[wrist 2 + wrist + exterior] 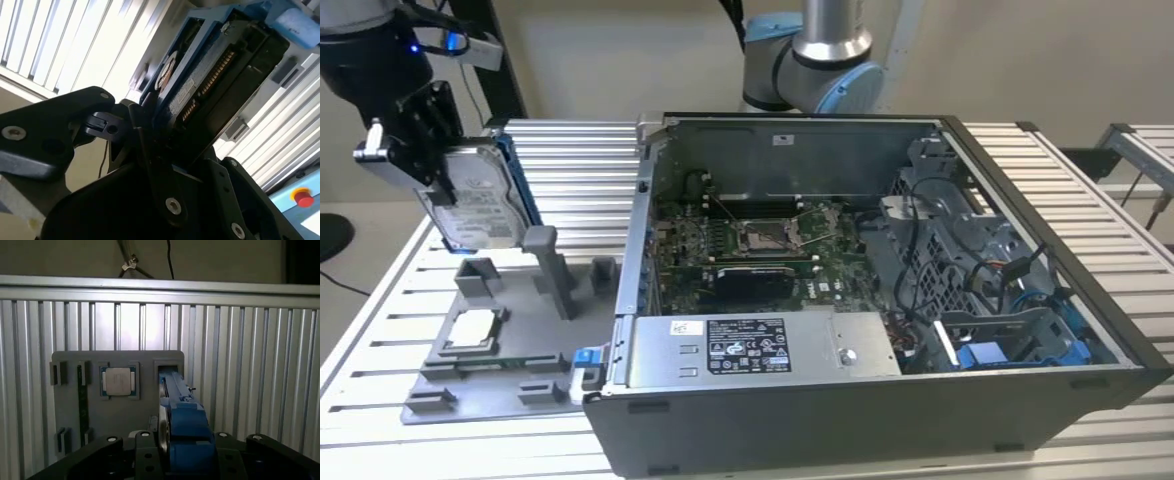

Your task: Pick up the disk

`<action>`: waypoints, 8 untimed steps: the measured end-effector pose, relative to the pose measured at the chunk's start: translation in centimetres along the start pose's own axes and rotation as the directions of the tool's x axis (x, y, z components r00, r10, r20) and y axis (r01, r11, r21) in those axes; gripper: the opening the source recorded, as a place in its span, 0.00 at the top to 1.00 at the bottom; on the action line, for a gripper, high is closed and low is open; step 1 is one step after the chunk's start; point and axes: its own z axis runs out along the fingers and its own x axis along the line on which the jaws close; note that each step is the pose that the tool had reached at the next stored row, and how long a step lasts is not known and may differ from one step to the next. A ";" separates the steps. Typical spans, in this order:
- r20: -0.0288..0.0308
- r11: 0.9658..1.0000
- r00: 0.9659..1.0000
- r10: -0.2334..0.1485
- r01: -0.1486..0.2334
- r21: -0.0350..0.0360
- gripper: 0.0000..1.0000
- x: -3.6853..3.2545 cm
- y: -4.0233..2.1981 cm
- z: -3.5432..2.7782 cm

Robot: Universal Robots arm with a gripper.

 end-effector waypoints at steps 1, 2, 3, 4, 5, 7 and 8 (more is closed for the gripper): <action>0.000 1.000 1.000 0.000 0.000 0.000 1.00 -0.02 -0.01 -0.48; 0.000 1.000 1.000 0.000 0.000 0.000 1.00 -0.03 -0.01 -0.93; 0.000 1.000 1.000 0.000 0.000 0.000 1.00 -0.05 -0.02 -1.39; 0.000 1.000 1.000 0.000 0.000 0.000 1.00 -0.07 -0.03 -1.84; 0.000 1.000 1.000 0.000 0.000 0.000 1.00 -0.08 -0.03 -2.32; 0.000 1.000 1.000 0.000 0.000 0.000 1.00 -0.11 -0.05 -3.18; 0.000 1.000 1.000 0.000 0.000 0.000 1.00 -0.13 -0.06 -3.66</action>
